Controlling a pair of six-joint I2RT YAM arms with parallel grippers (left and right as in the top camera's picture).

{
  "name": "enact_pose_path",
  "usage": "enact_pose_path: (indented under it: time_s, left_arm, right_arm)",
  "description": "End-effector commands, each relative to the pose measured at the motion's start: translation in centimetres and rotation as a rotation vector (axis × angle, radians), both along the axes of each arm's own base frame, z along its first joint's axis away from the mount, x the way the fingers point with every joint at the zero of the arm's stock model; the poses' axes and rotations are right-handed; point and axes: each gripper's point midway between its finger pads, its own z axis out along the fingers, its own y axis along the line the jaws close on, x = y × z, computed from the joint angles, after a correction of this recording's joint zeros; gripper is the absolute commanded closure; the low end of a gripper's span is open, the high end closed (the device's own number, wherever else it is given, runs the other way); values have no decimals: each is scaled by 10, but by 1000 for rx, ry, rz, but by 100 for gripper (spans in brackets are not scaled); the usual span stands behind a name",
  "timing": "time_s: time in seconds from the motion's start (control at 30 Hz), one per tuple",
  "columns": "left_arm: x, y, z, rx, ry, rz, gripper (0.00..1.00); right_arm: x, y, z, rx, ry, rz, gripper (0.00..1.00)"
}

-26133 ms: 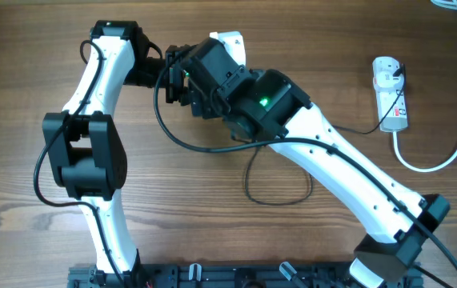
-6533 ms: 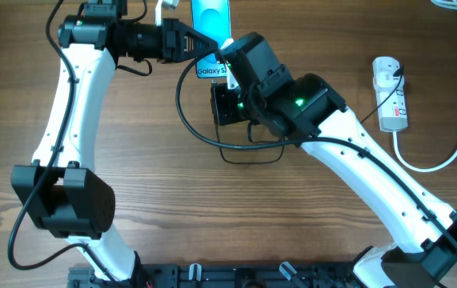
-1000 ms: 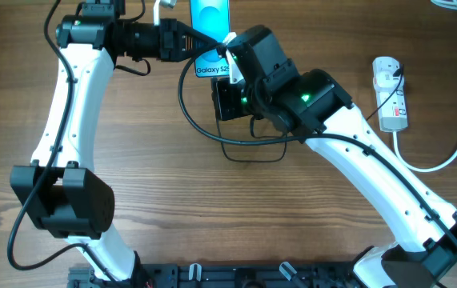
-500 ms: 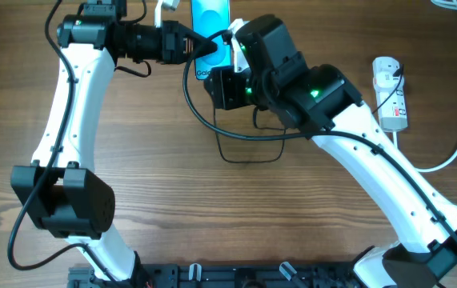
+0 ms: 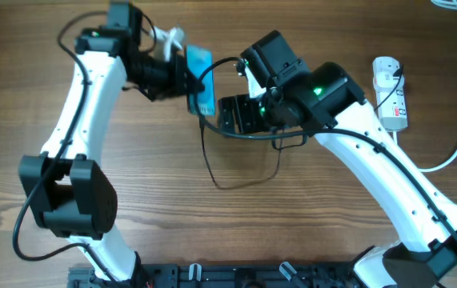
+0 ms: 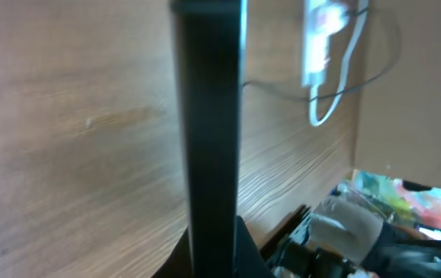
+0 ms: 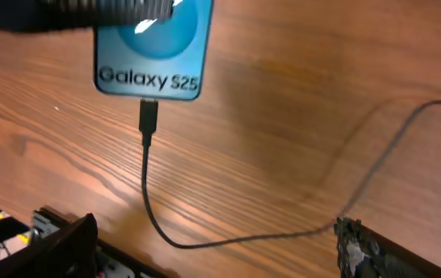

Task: Plug charger to phone and switch on socket
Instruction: 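Lower the phone flat onto the table with the left gripper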

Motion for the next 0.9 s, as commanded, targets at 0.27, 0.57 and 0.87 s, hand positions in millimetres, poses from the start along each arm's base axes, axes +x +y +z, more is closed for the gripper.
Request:
enact_pose_path:
  time_s: [0.27,0.57,0.87]
  left_arm:
    - [-24,-70,-87,2,101,-21,96]
    - [-18,-93,-124,0,135,-28,96]
    - [-20,-95,-150,3,188,-27,96]
  right_arm:
    - [-3,-33,1,-26,87,-105,0]
    - [-2,-32,2,-23,82,-104,0]
    - [0,-31,3,-16,73,-105,0]
